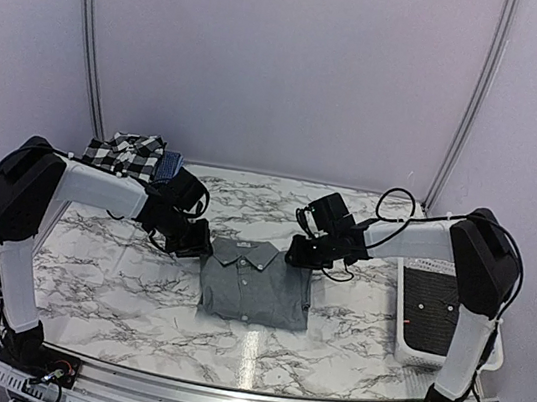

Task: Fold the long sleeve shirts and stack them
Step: Smooth out the square-folded shirt at the center of the board.

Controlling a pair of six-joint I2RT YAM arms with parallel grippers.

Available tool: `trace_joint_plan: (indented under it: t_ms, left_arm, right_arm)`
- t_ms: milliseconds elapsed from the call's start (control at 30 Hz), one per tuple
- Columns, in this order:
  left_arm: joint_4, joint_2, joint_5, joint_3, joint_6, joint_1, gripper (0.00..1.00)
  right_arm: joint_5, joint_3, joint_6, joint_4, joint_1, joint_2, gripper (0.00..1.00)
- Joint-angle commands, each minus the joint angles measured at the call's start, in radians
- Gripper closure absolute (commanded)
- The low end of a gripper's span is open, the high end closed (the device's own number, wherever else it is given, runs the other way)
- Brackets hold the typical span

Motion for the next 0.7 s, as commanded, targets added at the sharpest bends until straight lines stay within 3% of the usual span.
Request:
trace_joint_plan:
  t_ms: [0, 167, 267, 667]
  left_arm:
    - [0.023, 0.014, 0.041, 0.040, -0.020, 0.003, 0.74]
    - [0.026, -0.017, 0.028, 0.048, 0.009, -0.002, 0.91]
    - [0.024, -0.041, 0.016, 0.047, 0.032, -0.011, 1.00]
    - [-0.008, -0.059, -0.007, 0.120, 0.109, -0.051, 1.00]
  right_arm:
    - [-0.016, 0.044, 0.006, 0.011, -0.007, 0.019, 0.76]
    - [-0.010, 0.056, -0.003, -0.012, -0.007, -0.010, 1.00]
    - [-0.001, 0.063, -0.006, -0.032, -0.007, -0.045, 1.00]
    - [0.131, -0.005, 0.001, -0.103, -0.007, -0.198, 1.00]
